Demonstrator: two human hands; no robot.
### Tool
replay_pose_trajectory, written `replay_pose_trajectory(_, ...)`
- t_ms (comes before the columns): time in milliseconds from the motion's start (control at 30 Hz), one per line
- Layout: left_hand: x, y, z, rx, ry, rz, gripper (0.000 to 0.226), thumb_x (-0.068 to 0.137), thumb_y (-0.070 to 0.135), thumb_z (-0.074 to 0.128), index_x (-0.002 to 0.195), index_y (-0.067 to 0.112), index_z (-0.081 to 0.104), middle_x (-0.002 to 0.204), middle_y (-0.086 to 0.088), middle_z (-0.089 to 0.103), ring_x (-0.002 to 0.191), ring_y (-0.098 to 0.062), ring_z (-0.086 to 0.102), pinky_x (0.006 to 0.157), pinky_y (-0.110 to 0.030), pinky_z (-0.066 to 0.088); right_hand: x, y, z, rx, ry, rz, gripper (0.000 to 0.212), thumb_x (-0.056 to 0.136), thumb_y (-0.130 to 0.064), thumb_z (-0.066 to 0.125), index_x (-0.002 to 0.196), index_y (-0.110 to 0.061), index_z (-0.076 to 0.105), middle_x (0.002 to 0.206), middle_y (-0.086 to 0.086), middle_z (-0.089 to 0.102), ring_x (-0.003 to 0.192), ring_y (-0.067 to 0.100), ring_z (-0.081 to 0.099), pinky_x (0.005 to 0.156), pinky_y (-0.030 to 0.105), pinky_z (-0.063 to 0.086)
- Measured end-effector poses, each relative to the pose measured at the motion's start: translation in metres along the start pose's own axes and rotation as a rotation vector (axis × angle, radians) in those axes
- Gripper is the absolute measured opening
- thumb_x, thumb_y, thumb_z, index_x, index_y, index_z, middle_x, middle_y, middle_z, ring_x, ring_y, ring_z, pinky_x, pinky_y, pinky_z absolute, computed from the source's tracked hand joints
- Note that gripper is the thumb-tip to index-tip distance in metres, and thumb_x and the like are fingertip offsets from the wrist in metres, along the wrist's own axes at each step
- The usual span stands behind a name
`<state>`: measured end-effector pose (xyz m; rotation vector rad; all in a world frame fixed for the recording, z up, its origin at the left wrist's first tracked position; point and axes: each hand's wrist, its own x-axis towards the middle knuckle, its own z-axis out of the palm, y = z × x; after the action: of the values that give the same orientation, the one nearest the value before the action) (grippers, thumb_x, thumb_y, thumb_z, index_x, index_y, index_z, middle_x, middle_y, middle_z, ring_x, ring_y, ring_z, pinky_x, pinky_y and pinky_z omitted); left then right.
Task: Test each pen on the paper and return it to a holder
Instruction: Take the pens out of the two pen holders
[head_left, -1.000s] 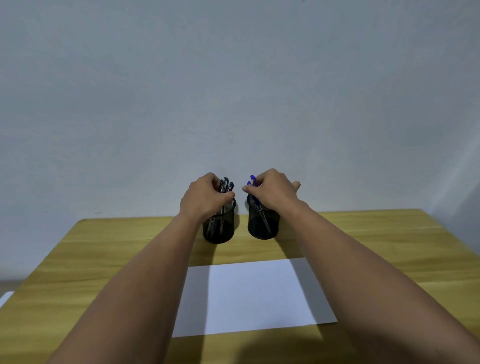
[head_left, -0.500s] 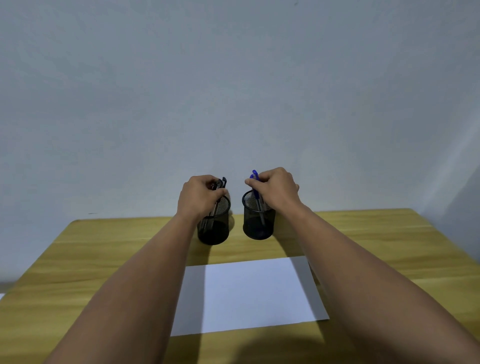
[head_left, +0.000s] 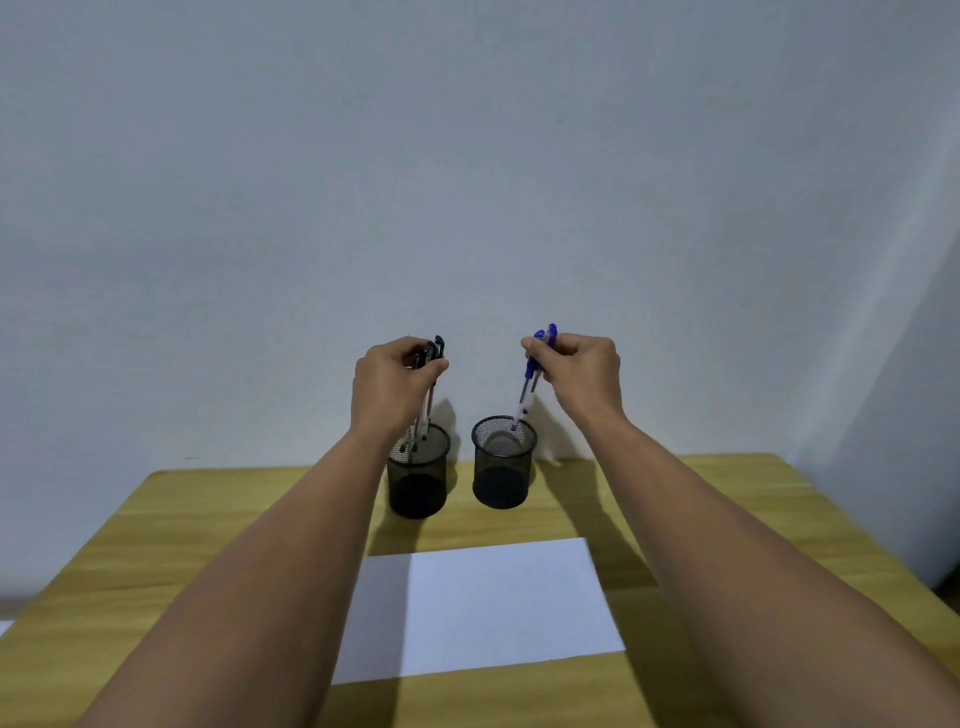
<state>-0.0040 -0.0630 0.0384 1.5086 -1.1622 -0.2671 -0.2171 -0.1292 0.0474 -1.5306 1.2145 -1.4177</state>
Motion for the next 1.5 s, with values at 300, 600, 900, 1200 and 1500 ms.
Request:
replay_pose_trajectory(300, -0.011, 0.067, -0.083, -0.037, -0.103, -0.078, 0.017, 0.08, 0.019, 0.085, 0.093, 0.012, 0.077, 0.09, -0.01, 0.076, 0.085, -0.025, 0.077, 0.078, -0.039, 0.064, -0.033, -0.084, 0.007, 0.13, -0.183, 0.019, 0.014, 0.093, -0.019, 0.085, 0.088, -0.007, 0.081, 0.097, 0.02, 0.082, 0.084, 0.027, 0.079, 0.078, 0.038, 0.069)
replay_pose_trajectory(600, -0.042, 0.007, -0.184, 0.119, -0.118, -0.322, 0.021, 0.079, 0.014, 0.087, 0.091, 0.004, 0.074, 0.092, -0.019, 0.076, 0.085, -0.03, 0.077, 0.073, -0.041, 0.064, -0.091, -0.07, 0.087, 0.07, -0.404, 0.143, 0.024, 0.091, -0.02, 0.087, 0.097, 0.002, 0.08, 0.094, 0.021, 0.082, 0.07, 0.021, 0.078, 0.062, 0.03, 0.066)
replay_pose_trajectory(900, -0.062, -0.111, -0.197, 0.247, -0.175, -0.573, 0.035, 0.08, 0.014, 0.087, 0.105, -0.003, 0.069, 0.099, -0.022, 0.074, 0.079, -0.029, 0.074, 0.068, -0.039, 0.063, -0.136, 0.017, 0.203, -0.109, -0.637, 0.315, 0.024, 0.091, -0.017, 0.087, 0.088, 0.003, 0.075, 0.088, 0.027, 0.078, 0.074, 0.031, 0.074, 0.066, 0.04, 0.067)
replay_pose_trajectory(1200, -0.06, -0.158, -0.186, 0.608, -0.224, -0.479, 0.025, 0.078, 0.027, 0.085, 0.083, 0.005, 0.076, 0.086, -0.013, 0.074, 0.087, -0.029, 0.071, 0.078, -0.041, 0.06, -0.156, 0.049, 0.257, -0.51, -0.65, 0.168, 0.025, 0.081, -0.021, 0.087, 0.084, 0.001, 0.077, 0.075, 0.013, 0.079, 0.064, 0.03, 0.079, 0.068, 0.041, 0.069)
replay_pose_trajectory(1500, -0.069, -0.162, -0.188, 0.722, -0.208, -0.405, 0.045, 0.08, 0.041, 0.082, 0.113, 0.013, 0.072, 0.112, -0.005, 0.072, 0.1, -0.025, 0.067, 0.081, -0.036, 0.056, -0.166, 0.049, 0.261, -0.779, -0.633, -0.057, 0.024, 0.089, -0.029, 0.075, 0.097, -0.013, 0.058, 0.09, 0.004, 0.056, 0.087, 0.033, 0.055, 0.068, 0.034, 0.041)
